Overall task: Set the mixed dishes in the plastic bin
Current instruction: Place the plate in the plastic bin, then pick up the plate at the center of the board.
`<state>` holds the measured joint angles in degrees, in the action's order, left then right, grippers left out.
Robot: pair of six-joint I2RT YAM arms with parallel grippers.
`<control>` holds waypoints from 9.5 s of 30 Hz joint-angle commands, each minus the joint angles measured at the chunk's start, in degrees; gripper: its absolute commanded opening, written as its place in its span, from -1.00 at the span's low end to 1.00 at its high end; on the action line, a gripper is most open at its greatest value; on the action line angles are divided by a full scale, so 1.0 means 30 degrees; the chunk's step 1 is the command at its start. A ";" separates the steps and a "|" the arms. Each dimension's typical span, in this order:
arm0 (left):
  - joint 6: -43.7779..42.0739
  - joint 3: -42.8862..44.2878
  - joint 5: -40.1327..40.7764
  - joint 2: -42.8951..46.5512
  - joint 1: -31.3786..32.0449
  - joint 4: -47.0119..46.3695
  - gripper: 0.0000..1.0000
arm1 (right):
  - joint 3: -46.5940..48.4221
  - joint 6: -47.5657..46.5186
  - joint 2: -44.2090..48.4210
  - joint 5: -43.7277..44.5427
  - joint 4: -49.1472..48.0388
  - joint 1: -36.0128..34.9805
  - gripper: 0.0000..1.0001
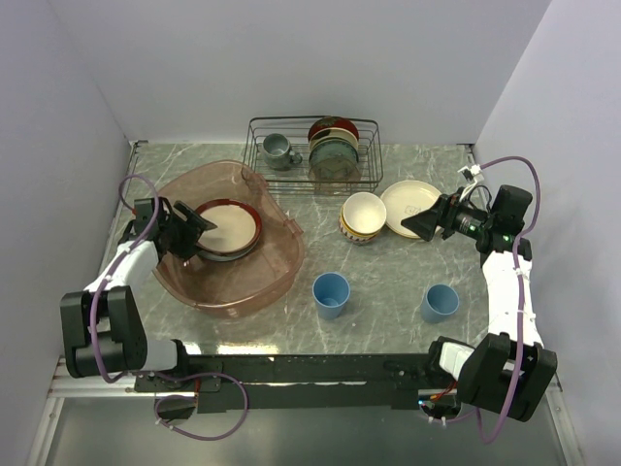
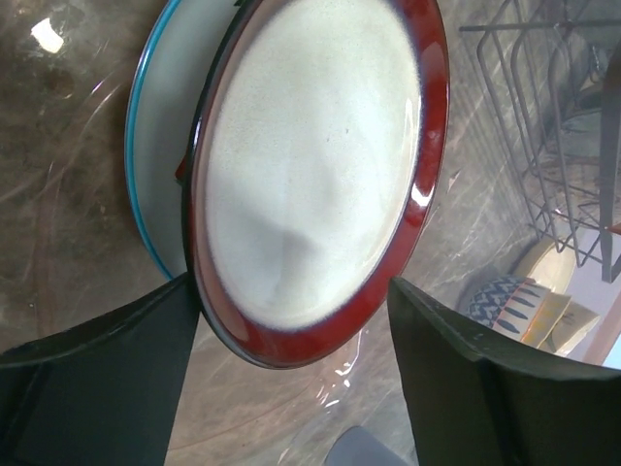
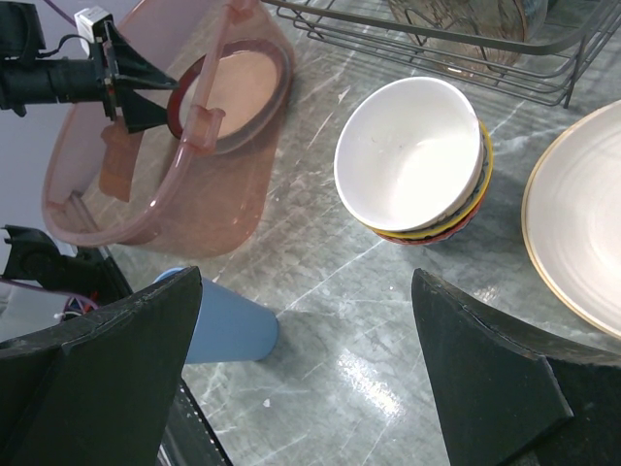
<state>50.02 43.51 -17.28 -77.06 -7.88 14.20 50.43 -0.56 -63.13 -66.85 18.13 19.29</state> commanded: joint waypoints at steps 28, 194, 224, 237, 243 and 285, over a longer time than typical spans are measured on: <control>-0.1526 0.3046 0.2887 -0.2087 0.0077 0.2941 0.92 | 0.0415 -0.0400 0.0390 -0.0041 -0.0155 0.0104 0.93; -0.2642 -0.1377 -0.7220 1.3908 0.1950 -0.3472 0.99 | 0.6217 -0.0107 -0.3918 0.8045 0.2804 0.1158 -1.00; -0.1614 0.3978 0.8363 0.5885 1.8762 -0.1540 0.99 | 0.5133 -0.3915 -0.1280 0.8367 0.5470 -0.4990 -1.00; -0.2083 0.9402 1.3404 -0.0384 2.1757 0.2708 0.36 | 0.4429 -0.4267 -0.0753 0.7928 0.5354 -0.5814 -1.00; -0.2083 1.0048 1.3582 -0.1091 2.2050 0.3090 0.17 | 0.4282 -0.4326 -0.0489 0.7665 0.5324 -0.5873 -1.00; -0.1527 0.2958 1.5484 1.1975 1.7539 0.2942 -0.98 | -0.0463 -0.3389 0.3759 0.3210 0.1194 -0.3647 0.99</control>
<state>43.81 51.48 24.36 -41.60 45.80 21.10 50.04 -12.49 -53.91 -55.64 26.41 7.46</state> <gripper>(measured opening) 0.050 0.996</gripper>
